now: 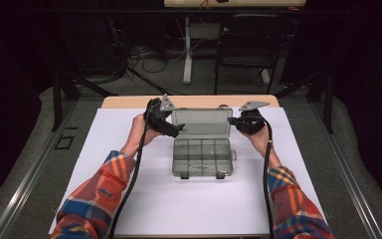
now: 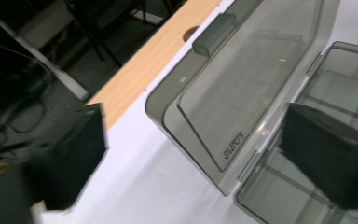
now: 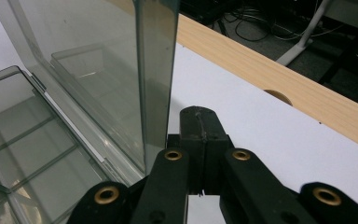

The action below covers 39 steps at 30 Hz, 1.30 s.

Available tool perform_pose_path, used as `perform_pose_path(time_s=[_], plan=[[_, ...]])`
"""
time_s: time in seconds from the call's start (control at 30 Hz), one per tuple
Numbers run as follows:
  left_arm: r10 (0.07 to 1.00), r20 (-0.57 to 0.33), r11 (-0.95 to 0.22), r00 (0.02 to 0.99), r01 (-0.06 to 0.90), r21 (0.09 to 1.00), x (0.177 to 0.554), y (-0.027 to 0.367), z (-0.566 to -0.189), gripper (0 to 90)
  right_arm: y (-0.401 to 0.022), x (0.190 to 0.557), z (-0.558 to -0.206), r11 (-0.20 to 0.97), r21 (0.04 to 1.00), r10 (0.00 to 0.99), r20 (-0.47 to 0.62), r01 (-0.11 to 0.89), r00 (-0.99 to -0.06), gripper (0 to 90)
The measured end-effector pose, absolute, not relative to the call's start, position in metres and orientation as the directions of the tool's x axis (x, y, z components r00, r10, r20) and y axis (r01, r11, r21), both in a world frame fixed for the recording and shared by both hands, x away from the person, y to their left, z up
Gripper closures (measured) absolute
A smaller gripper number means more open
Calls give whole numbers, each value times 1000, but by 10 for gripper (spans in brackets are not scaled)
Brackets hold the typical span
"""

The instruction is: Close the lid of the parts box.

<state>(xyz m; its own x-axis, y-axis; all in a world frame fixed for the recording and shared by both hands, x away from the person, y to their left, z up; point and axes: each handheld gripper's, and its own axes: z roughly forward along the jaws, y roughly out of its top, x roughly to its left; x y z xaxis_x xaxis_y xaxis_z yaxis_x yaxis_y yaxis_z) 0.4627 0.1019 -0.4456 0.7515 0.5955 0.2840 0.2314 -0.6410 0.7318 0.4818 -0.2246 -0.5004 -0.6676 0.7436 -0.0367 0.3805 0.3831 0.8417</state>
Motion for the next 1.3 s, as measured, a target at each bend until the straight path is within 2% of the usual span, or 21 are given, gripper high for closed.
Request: perform_pose_path(time_s=[0.2,0.43,0.77,1.1,1.2,1.3], plan=[[587,312,-647,747,200,736,459,103,-441,259,-224,481,-500,388,840,745,-45,378,-666,900],[579,324,-626,748,153,765,457,107,-439,534,-224,481,-501,389,841,744,-45,377,-667,900],[587,345,-621,732,133,773,458,110,-441,649,-225,481,-501,390,836,748,-45,385,-662,900],[563,377,-639,736,99,763,455,112,-441,707,-229,481,-499,388,836,770,-64,387,-634,857],[554,374,-643,744,97,760,455,114,-440,707,-233,480,-499,387,831,782,-67,399,-620,822],[551,372,-641,747,93,762,455,114,-440,715,-237,479,-498,383,824,793,-62,417,-606,746]])
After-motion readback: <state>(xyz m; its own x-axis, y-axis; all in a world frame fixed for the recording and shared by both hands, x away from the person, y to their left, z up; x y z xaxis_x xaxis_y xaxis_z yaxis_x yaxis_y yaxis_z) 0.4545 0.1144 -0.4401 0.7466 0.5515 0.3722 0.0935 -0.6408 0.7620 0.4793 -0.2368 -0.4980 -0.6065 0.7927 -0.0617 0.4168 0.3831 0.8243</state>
